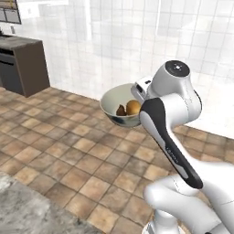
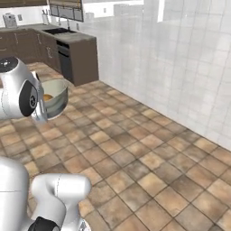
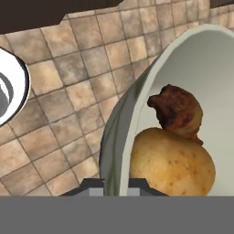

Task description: Pick the chicken drumstick and potato from their plates and place them in the bowl. Then put the bowl in the fridge.

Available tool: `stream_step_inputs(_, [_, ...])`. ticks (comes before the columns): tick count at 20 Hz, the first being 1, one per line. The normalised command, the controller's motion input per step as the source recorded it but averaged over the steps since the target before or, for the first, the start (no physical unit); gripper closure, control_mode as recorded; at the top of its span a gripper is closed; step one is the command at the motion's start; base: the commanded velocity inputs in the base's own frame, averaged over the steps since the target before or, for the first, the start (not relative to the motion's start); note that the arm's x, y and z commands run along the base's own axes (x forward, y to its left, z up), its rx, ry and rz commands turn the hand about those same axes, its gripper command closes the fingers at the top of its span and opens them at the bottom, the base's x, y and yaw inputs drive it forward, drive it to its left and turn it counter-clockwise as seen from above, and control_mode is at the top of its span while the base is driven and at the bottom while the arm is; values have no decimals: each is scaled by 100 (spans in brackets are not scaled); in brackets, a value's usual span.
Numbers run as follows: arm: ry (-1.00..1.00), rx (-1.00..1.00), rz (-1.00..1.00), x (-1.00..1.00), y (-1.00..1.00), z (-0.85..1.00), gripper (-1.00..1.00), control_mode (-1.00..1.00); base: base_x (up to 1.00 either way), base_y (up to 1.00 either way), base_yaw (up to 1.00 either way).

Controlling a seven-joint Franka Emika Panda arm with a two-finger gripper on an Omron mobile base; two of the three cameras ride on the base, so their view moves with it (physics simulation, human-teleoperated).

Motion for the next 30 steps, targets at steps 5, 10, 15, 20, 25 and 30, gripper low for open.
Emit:
stream_step_inputs(5, [0,0,0,0,0,0,100,100,86,23,25])
stream_step_inputs(10, [0,0,0,0,0,0,100,100,94,-1,8])
stream_step_inputs(15, [0,0,0,0,0,0,100,100,94,-7,6])
stream_step_inputs(20, [0,0,0,0,0,0,100,100,93,-1,22])
stream_step_inputs(25, [0,0,0,0,0,0,100,100,82,0,41])
stream_step_inputs(30, [0,0,0,0,0,0,100,100,85,2,38])
